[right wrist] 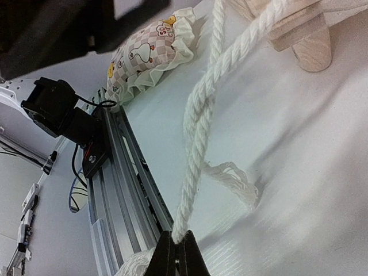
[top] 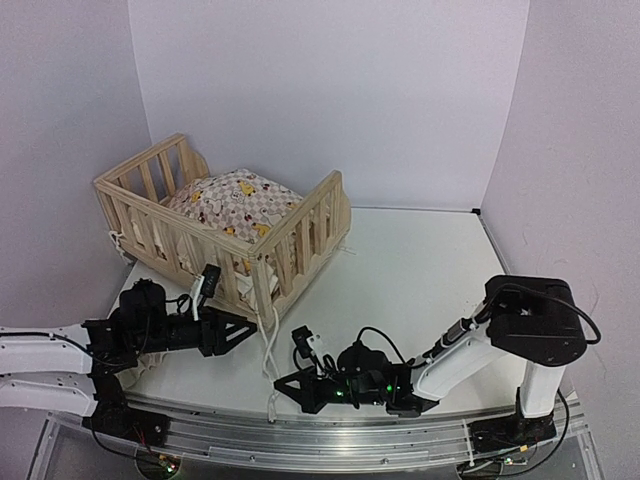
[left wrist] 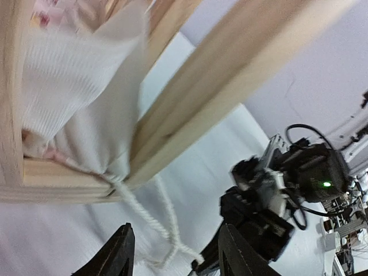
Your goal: Set up the pet bed
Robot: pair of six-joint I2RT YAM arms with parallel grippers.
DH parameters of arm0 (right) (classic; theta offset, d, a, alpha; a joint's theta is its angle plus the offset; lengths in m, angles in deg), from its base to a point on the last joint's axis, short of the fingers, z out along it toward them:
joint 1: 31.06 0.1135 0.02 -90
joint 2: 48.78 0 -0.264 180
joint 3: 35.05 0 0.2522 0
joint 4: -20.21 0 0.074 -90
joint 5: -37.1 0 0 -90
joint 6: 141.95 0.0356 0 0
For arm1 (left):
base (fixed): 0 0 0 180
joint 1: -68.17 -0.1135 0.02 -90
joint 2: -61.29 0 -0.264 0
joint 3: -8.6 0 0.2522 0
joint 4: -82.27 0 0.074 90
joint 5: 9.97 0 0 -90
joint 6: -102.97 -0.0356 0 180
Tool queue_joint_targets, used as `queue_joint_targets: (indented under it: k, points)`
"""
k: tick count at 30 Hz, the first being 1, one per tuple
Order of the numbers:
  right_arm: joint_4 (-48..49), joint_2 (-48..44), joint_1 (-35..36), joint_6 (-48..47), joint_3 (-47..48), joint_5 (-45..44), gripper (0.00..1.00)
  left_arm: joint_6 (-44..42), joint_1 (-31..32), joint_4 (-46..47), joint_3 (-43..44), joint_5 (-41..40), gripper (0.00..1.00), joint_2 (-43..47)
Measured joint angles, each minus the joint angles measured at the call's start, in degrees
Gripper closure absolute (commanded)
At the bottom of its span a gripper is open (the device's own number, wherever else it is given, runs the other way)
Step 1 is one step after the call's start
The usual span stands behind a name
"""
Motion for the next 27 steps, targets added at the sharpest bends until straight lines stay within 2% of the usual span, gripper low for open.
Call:
queue_joint_targets:
  k: [3,6,9,11,13,18,23,27]
  points:
    - [0.0,0.0,-0.4,0.0,0.2,0.7,1.00,-8.5,-0.1,-0.3,-0.1,3.8,0.54,6.0]
    - [0.0,0.1,-0.7,0.0,0.4,1.5,1.00,-19.1,-0.1,-2.0,0.0,8.6,0.53,8.6]
    - [0.0,0.1,-0.9,0.3,0.4,1.7,1.00,-38.3,-0.2,-5.4,0.0,14.0,0.53,9.6]
    - [0.0,0.1,-0.9,0.8,0.4,1.7,1.00,-55.8,-0.1,-7.4,-0.1,15.8,0.53,9.3]
    - [0.0,0.1,-0.9,1.8,0.4,1.7,1.00,-73.6,-0.3,-6.5,-0.7,15.5,0.52,7.0]
    - [0.0,0.1,-0.9,5.1,1.2,1.9,1.00,-103.9,-2.4,-0.5,-0.6,12.9,0.51,-4.9]
    - [0.1,0.1,-0.9,7.1,2.5,2.6,1.00,-126.1,-6.1,5.1,0.3,12.9,0.52,-12.7]
    - [0.1,0.1,-0.9,7.3,2.5,2.8,1.00,-137.6,-10.9,8.1,0.4,15.7,0.53,-15.1]
